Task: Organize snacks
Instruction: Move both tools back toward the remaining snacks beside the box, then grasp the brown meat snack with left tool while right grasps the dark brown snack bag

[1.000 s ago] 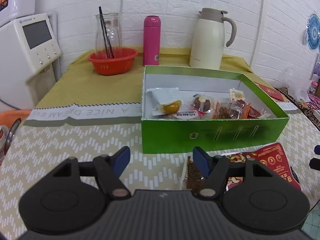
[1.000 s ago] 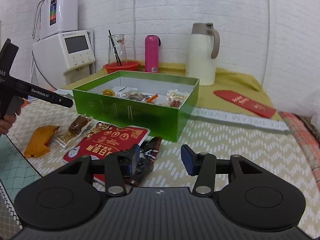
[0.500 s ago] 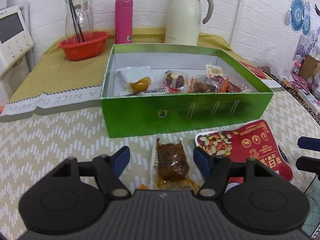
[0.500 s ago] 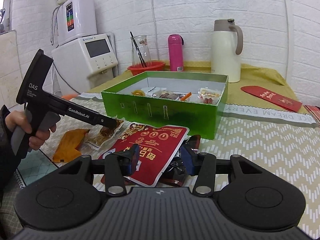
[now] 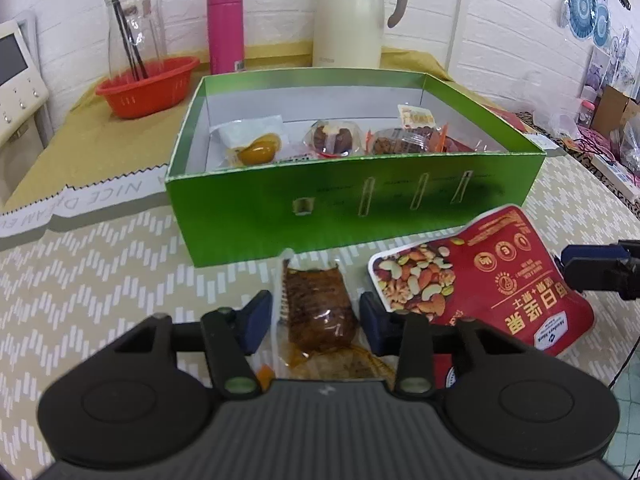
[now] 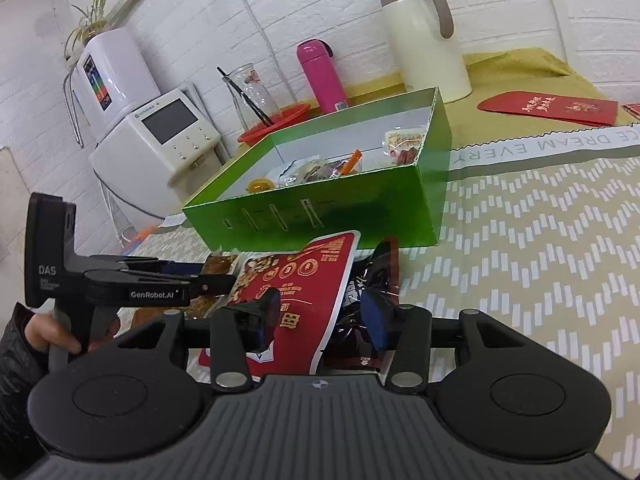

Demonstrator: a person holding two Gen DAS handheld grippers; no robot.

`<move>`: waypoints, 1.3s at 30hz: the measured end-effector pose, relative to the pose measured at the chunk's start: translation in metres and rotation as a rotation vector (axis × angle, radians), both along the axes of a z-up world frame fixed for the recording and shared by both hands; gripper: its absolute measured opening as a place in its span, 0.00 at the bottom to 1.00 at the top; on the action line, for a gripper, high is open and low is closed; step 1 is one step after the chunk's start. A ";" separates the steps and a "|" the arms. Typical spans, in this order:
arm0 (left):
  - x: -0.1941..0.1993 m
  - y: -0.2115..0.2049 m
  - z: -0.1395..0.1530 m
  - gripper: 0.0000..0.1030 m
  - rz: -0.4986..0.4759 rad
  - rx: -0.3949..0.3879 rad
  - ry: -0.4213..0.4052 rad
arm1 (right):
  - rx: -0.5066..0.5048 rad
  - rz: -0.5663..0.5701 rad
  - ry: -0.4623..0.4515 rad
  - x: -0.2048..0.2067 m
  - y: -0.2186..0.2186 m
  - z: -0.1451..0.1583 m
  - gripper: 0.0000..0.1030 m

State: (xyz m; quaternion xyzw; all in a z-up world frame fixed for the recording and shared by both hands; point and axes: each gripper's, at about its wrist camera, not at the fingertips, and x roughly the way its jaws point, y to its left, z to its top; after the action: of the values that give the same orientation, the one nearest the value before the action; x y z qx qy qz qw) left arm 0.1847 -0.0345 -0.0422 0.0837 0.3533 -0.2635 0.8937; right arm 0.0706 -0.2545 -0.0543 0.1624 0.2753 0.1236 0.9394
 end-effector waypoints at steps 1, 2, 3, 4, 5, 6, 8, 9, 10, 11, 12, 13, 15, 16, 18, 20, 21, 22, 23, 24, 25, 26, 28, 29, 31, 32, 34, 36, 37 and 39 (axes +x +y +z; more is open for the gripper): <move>0.000 -0.001 0.000 0.36 -0.002 0.001 -0.004 | -0.008 -0.012 0.006 0.002 0.000 0.000 0.86; 0.000 -0.001 0.000 0.36 -0.004 0.000 -0.006 | -0.018 -0.027 0.012 0.004 0.002 0.000 0.91; 0.000 -0.001 0.000 0.36 -0.006 -0.001 -0.007 | -0.034 -0.037 0.010 0.006 0.002 0.001 0.92; 0.000 0.000 0.000 0.36 -0.006 -0.004 -0.007 | -0.056 -0.047 -0.004 0.006 0.004 0.003 0.92; -0.001 0.001 0.000 0.36 -0.008 -0.006 -0.010 | -0.084 -0.053 -0.028 0.004 0.006 0.006 0.92; -0.001 0.001 -0.001 0.36 -0.009 -0.006 -0.013 | -0.122 -0.047 -0.061 0.003 0.009 0.009 0.92; -0.001 0.000 -0.001 0.36 -0.009 -0.007 -0.017 | -0.176 0.003 -0.093 0.007 0.014 0.013 0.97; -0.001 0.000 -0.001 0.36 -0.008 -0.008 -0.018 | -0.189 0.032 -0.092 0.012 0.017 0.013 0.98; -0.001 0.000 -0.001 0.36 -0.006 -0.011 -0.018 | -0.194 0.051 -0.085 0.017 0.019 0.012 0.98; -0.002 0.001 -0.001 0.36 -0.004 -0.015 -0.017 | -0.195 0.062 -0.076 0.023 0.020 0.011 0.98; -0.001 0.002 -0.001 0.36 -0.004 -0.022 -0.014 | -0.186 0.071 -0.062 0.029 0.021 0.008 0.98; 0.000 0.004 0.000 0.36 -0.007 -0.030 -0.009 | -0.172 0.077 -0.043 0.035 0.020 0.006 0.98; 0.002 0.008 0.001 0.36 -0.004 -0.051 0.004 | -0.128 0.070 -0.026 0.042 0.017 0.001 0.99; 0.002 0.009 0.001 0.36 -0.002 -0.060 0.008 | -0.103 0.065 -0.028 0.043 0.015 0.001 0.97; 0.003 0.011 0.001 0.36 -0.002 -0.071 0.013 | -0.026 0.074 -0.011 0.044 0.009 0.003 0.63; 0.003 0.011 0.001 0.36 -0.001 -0.074 0.014 | 0.050 0.087 -0.007 0.042 0.004 0.002 0.62; 0.003 0.011 0.001 0.36 -0.002 -0.074 0.013 | 0.093 0.089 0.003 0.041 0.002 0.001 0.63; 0.003 0.011 0.001 0.36 -0.002 -0.074 0.012 | 0.134 0.089 0.016 0.042 0.000 -0.001 0.63; 0.003 0.011 0.001 0.36 -0.002 -0.073 0.011 | 0.181 0.087 0.030 0.042 -0.003 -0.004 0.63; 0.003 0.011 0.001 0.36 -0.002 -0.075 0.011 | 0.238 0.082 0.045 0.043 -0.006 -0.008 0.65; 0.003 0.011 0.001 0.36 -0.001 -0.077 0.012 | 0.287 0.076 0.061 0.044 -0.009 -0.011 0.66; 0.003 0.011 0.001 0.36 -0.002 -0.079 0.014 | 0.329 0.067 0.074 0.045 -0.012 -0.015 0.67; 0.003 0.011 0.001 0.36 -0.002 -0.084 0.016 | 0.398 0.064 0.095 0.045 -0.016 -0.019 0.69; 0.003 0.011 0.001 0.36 -0.001 -0.084 0.015 | 0.415 0.063 0.097 0.044 -0.017 -0.019 0.69; 0.003 0.011 0.001 0.36 -0.002 -0.079 0.011 | 0.429 0.058 0.105 0.043 -0.016 -0.018 0.70; 0.002 0.012 0.001 0.36 -0.003 -0.077 0.008 | 0.433 0.051 0.110 0.042 -0.015 -0.018 0.70; 0.002 0.011 0.001 0.36 -0.001 -0.079 0.009 | 0.450 0.049 0.106 0.043 -0.013 -0.016 0.70; 0.002 0.011 0.001 0.36 0.002 -0.079 0.008 | 0.434 0.047 0.100 0.042 -0.012 -0.014 0.70; 0.002 0.010 0.001 0.36 0.005 -0.075 0.004 | 0.408 0.050 0.097 0.042 -0.010 -0.013 0.70; -0.001 0.009 0.001 0.36 0.026 -0.069 -0.004 | 0.298 0.054 0.096 0.045 -0.001 -0.010 0.43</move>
State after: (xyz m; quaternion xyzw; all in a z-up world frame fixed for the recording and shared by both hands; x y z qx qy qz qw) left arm 0.1837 -0.0259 -0.0416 0.0486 0.3434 -0.2638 0.9001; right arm 0.1160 -0.2553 -0.0639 0.2984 0.3026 0.1804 0.8871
